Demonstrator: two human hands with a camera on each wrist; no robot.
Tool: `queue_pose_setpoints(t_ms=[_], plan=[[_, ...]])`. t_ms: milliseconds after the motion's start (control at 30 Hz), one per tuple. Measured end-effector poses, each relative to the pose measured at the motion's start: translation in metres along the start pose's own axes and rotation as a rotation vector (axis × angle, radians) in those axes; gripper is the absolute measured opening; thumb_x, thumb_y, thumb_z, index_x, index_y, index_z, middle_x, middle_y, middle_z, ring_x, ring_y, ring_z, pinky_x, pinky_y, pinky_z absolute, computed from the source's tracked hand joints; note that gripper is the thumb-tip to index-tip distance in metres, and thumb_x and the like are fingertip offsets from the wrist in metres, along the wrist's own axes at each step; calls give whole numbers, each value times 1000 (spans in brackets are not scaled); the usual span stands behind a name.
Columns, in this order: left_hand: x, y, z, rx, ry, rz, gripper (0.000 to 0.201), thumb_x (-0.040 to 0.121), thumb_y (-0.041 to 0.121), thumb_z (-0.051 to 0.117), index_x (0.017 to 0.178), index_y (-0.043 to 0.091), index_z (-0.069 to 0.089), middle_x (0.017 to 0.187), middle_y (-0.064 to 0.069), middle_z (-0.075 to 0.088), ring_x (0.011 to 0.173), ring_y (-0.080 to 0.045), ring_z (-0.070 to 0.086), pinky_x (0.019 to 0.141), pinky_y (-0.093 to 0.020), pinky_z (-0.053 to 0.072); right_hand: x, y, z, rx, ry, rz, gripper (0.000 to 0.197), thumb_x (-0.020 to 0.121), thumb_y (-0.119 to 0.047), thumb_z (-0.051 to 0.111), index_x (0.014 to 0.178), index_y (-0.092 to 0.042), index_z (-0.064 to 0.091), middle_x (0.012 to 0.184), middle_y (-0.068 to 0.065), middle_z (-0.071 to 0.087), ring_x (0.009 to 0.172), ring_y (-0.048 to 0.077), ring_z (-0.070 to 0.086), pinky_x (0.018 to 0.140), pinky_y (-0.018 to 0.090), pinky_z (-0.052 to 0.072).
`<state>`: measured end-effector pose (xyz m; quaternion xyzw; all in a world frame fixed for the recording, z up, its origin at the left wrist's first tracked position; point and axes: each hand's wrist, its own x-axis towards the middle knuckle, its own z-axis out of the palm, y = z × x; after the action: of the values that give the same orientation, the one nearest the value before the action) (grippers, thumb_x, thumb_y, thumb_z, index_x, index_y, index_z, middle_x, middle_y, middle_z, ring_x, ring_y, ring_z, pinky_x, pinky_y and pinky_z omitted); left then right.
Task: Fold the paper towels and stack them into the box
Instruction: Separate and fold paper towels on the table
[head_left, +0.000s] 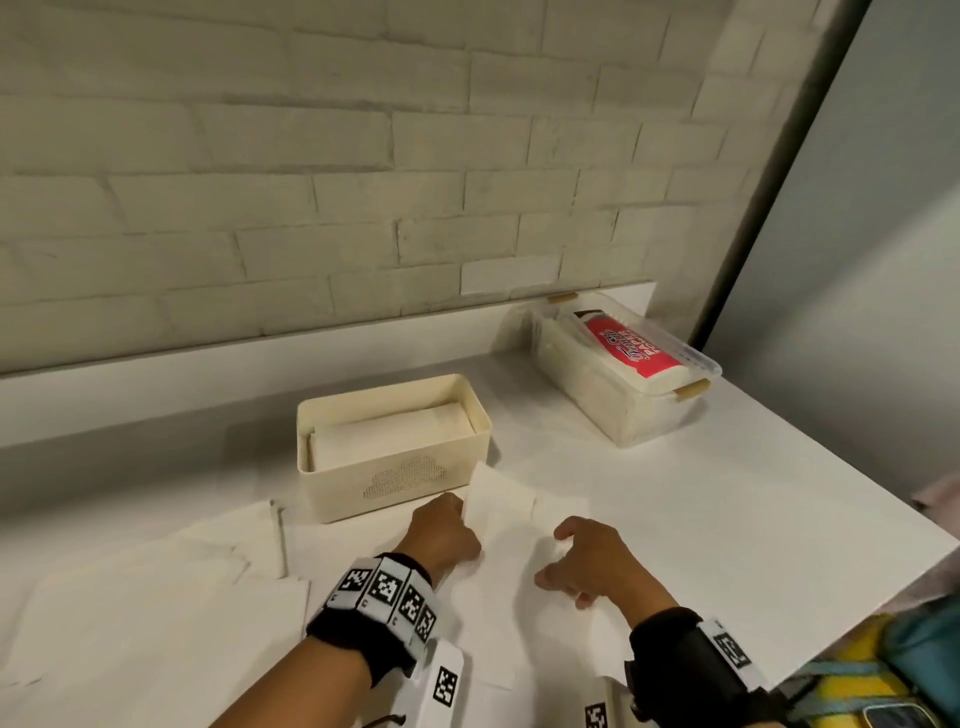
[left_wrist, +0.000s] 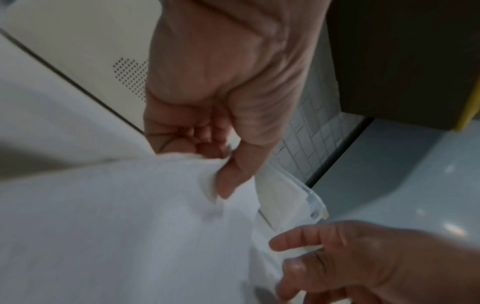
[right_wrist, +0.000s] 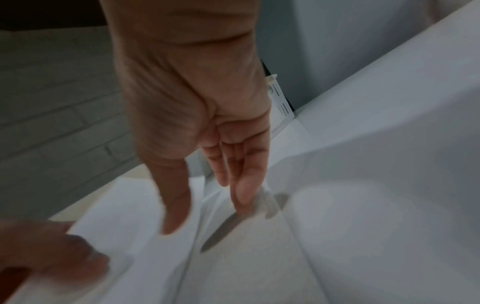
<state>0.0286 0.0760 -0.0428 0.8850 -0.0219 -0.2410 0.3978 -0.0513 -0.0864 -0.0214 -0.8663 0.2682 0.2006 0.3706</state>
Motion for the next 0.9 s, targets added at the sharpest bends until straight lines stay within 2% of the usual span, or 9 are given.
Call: queue_pose_setpoints(t_ms=[133, 233, 333, 400, 467, 600, 733, 867, 900], plan=[[-14, 14, -13, -202, -229, 109, 24, 75, 4, 69, 98, 10, 65, 100, -13, 69, 90, -27, 66, 74, -32, 53, 6, 2, -10, 164, -22, -70, 100, 61, -44, 82, 141, -20, 28, 114, 4, 62, 70, 14, 62, 59, 23, 50], [-21, 27, -10, -285, -363, 165, 22, 79, 9, 71, 98, 18, 65, 105, -7, 70, 99, -24, 67, 88, -37, 53, 4, 3, -23, 527, -19, -232, 82, 58, -33, 86, 128, -13, 48, 104, 0, 68, 90, 16, 66, 71, 27, 52], [-21, 37, 1, -338, -417, 156, 11, 85, 24, 67, 94, 18, 63, 91, -1, 68, 80, -15, 64, 74, -25, 54, -3, 3, -41, 659, 46, -299, 50, 64, -21, 83, 110, -10, 65, 98, 5, 73, 89, 22, 69, 81, 39, 56], [-14, 43, 9, -333, -346, 70, 30, 88, 43, 60, 93, 13, 63, 83, -4, 63, 70, -15, 59, 67, -27, 48, -9, 6, -54, 622, 165, -284, 26, 73, -15, 77, 97, -9, 68, 87, 7, 73, 69, 14, 68, 63, 27, 53], [2, 40, 21, -58, -159, 25, 49, 91, 50, 49, 100, 5, 64, 95, -12, 65, 86, -26, 62, 75, -32, 46, -13, 11, -66, 559, 282, -260, 14, 77, -13, 73, 89, -12, 67, 79, 2, 69, 59, 8, 62, 52, 19, 45], [16, 35, 48, 214, 29, 15, 63, 79, 43, 67, 122, 3, 47, 124, -14, 52, 118, -28, 49, 94, -31, 41, -20, 26, -82, 501, 373, -221, 11, 78, -15, 73, 82, -21, 64, 86, 1, 69, 81, 21, 65, 78, 36, 53], [19, 42, 61, 231, 22, -20, 62, 77, 23, 73, 125, 2, 40, 130, -12, 50, 122, -25, 49, 94, -26, 42, -26, 35, -86, 529, 354, -195, 8, 78, -14, 73, 83, -16, 68, 85, 7, 72, 81, 27, 68, 80, 40, 53], [16, 47, 56, 108, -77, 50, 10, 71, 9, 69, 71, 9, 59, 76, -6, 61, 90, -26, 64, 70, -33, 49, -31, 34, -86, 583, 308, -201, 8, 79, -14, 72, 87, -13, 69, 88, 9, 73, 85, 29, 68, 82, 40, 53], [16, 49, 53, 19, -86, 80, 21, 70, 10, 70, 59, 13, 52, 65, -2, 54, 76, -24, 62, 65, -35, 49, -32, 33, -86, 602, 282, -207, 9, 80, -14, 71, 89, -12, 69, 89, 8, 73, 87, 28, 68, 83, 39, 52]])
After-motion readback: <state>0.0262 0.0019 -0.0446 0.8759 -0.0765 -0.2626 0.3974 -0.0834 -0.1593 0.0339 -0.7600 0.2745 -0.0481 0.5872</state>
